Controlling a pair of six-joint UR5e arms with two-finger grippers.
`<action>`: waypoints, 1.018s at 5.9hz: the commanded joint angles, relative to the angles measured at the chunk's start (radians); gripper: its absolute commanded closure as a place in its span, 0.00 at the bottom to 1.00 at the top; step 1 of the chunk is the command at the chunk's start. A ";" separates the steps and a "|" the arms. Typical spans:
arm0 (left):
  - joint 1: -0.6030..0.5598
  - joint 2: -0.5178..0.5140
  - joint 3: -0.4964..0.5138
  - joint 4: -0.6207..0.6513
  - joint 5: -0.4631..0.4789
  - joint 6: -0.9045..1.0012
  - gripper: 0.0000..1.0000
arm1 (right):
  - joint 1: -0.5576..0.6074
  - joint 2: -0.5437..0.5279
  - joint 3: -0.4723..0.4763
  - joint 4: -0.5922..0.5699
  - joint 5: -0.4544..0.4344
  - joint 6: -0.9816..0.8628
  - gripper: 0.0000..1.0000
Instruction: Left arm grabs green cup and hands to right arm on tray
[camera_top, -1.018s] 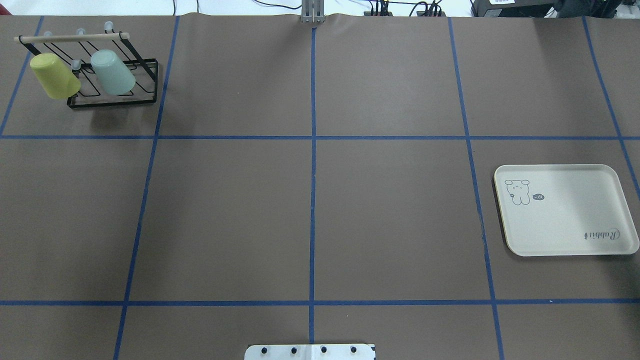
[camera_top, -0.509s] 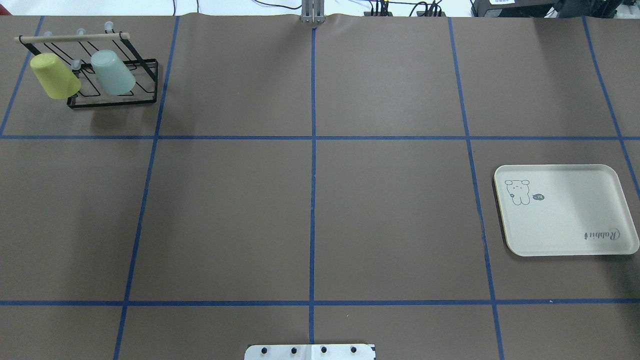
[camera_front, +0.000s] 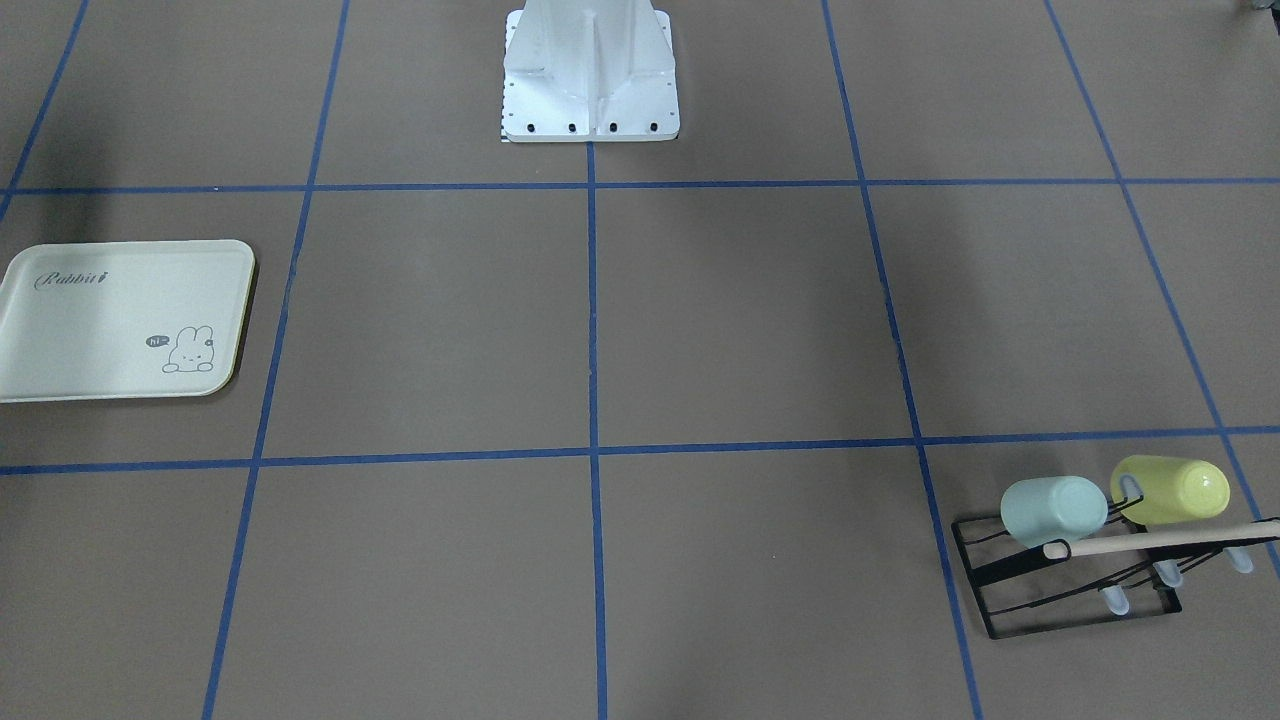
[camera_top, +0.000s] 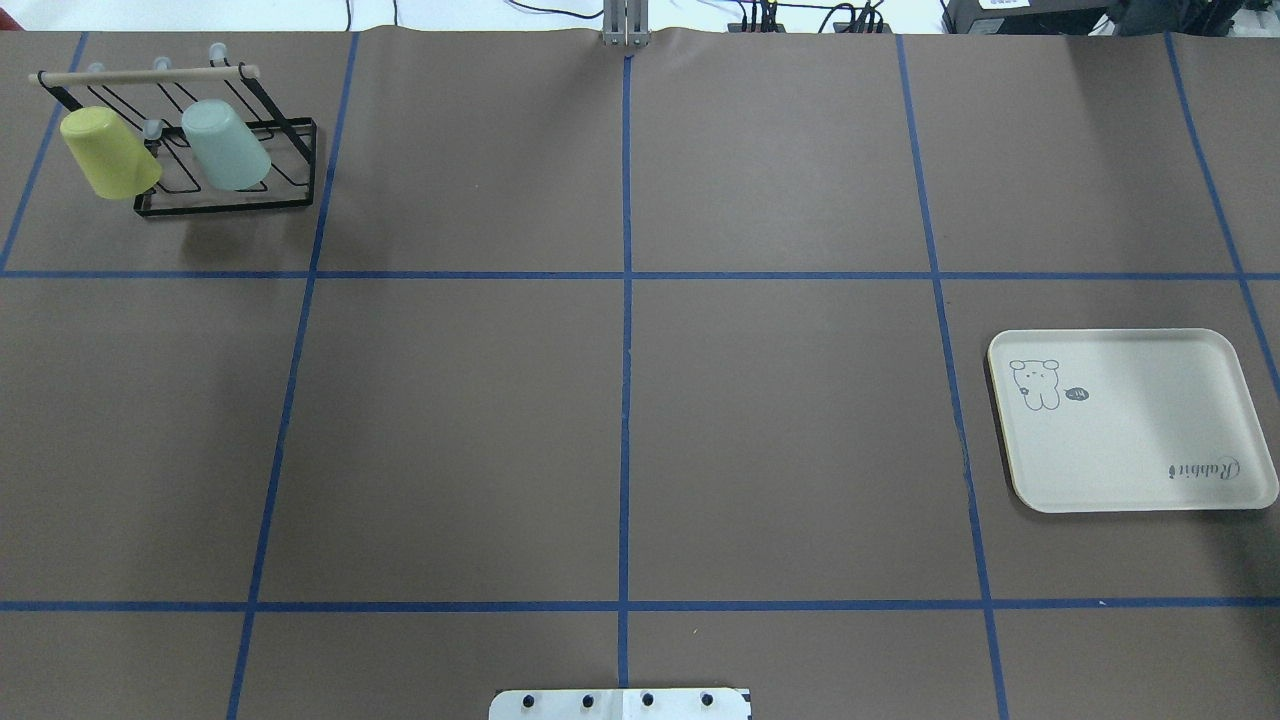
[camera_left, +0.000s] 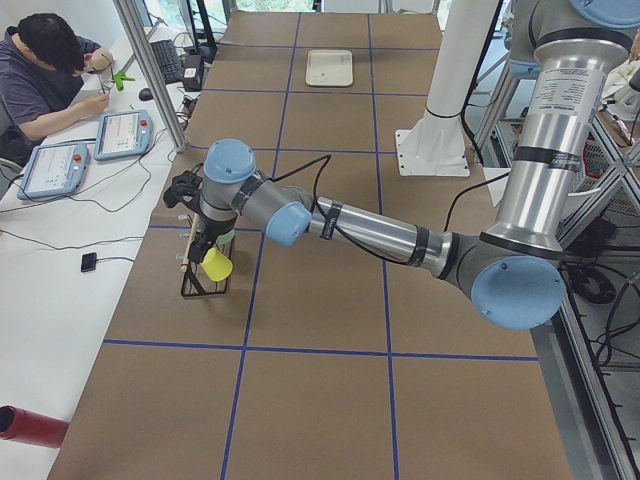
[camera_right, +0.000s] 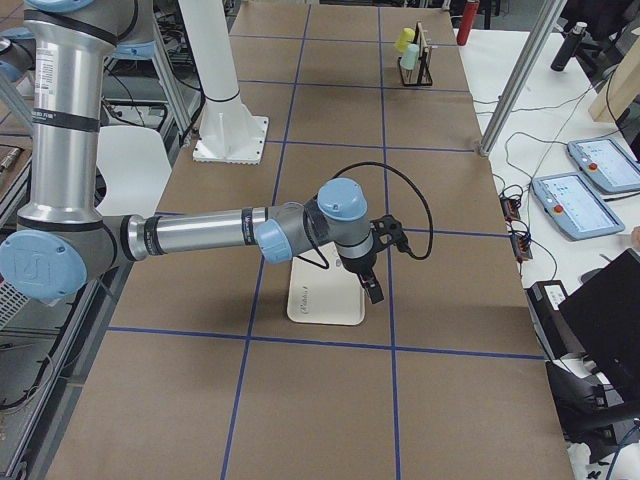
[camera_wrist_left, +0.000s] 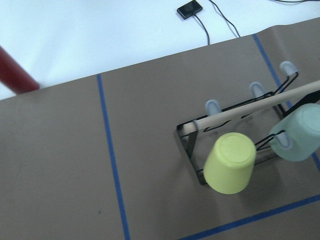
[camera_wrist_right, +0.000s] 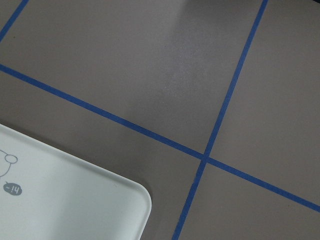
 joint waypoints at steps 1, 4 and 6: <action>0.115 -0.148 0.081 -0.023 0.004 -0.118 0.00 | -0.002 0.002 -0.002 0.000 0.009 -0.001 0.00; 0.272 -0.218 0.134 -0.011 0.188 -0.270 0.00 | -0.002 0.002 -0.005 -0.002 0.015 0.001 0.00; 0.303 -0.216 0.180 -0.019 0.191 -0.261 0.00 | -0.002 0.002 -0.009 0.000 0.023 -0.001 0.00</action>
